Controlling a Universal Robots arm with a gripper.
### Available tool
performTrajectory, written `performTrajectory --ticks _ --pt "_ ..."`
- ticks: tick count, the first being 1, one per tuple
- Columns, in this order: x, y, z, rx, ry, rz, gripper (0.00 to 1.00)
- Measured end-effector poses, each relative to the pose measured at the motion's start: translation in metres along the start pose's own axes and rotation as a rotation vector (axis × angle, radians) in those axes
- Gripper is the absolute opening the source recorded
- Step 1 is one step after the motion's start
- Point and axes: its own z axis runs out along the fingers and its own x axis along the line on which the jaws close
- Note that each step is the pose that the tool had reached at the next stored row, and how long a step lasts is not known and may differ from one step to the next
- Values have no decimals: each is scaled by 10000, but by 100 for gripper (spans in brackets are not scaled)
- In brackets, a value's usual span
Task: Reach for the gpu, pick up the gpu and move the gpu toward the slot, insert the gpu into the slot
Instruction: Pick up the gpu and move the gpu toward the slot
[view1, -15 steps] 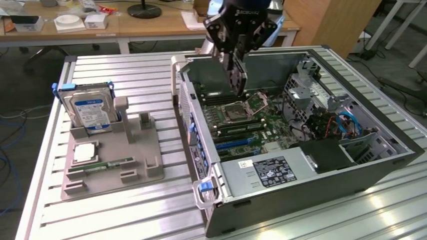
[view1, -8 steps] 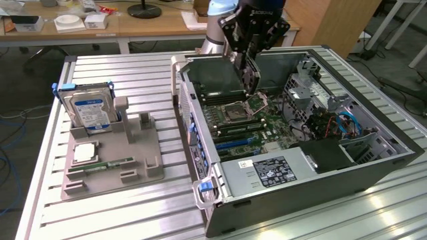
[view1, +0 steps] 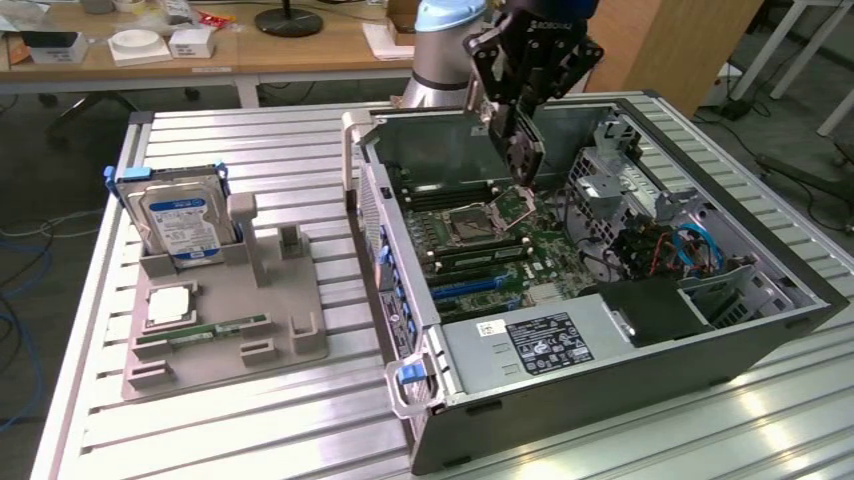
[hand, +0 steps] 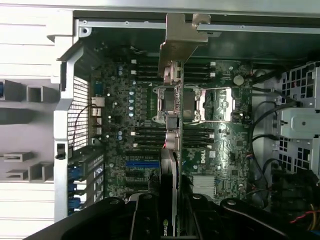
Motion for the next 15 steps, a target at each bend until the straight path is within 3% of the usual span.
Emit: performTrajectory --ticks 15 --pt "-454 -2 1 1 0 11 26"
